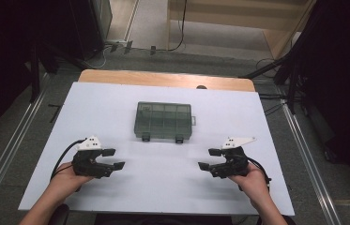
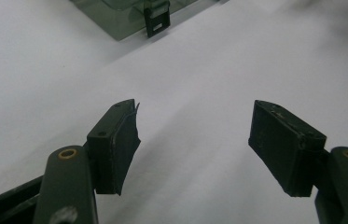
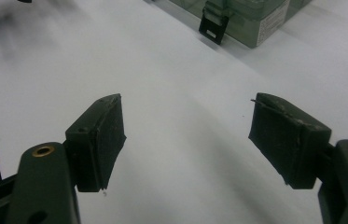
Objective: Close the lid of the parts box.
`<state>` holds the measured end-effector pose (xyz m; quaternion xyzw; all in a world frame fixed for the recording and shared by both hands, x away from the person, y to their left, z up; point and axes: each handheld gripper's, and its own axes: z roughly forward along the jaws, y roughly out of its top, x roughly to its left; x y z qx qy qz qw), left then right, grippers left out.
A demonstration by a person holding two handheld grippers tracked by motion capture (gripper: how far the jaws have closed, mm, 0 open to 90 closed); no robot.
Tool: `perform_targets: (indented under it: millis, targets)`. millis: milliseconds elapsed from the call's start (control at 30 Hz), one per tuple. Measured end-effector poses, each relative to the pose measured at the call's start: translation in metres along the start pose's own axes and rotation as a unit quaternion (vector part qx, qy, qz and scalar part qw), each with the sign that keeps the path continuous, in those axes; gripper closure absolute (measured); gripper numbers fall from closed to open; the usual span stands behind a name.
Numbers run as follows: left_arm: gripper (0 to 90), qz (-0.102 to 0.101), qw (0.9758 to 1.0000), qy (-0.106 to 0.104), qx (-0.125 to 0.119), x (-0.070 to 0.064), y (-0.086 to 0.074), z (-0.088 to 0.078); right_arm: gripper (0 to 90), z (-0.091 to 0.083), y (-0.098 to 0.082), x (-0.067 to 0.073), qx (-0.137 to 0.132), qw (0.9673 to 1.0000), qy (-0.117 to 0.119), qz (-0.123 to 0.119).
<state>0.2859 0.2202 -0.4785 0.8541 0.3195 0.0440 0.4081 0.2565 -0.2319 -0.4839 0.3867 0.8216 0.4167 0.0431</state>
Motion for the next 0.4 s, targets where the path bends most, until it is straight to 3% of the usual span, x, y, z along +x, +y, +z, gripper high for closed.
perform_targets:
  millis: [400]
  targets:
    - [32.3, 0.001, 1.0000, 0.000, 0.001, 0.0016, -0.0003, 0.0003, 27.4, -0.0009, -0.0011, -0.0017, 0.000, 1.0000, -0.003, -0.002]
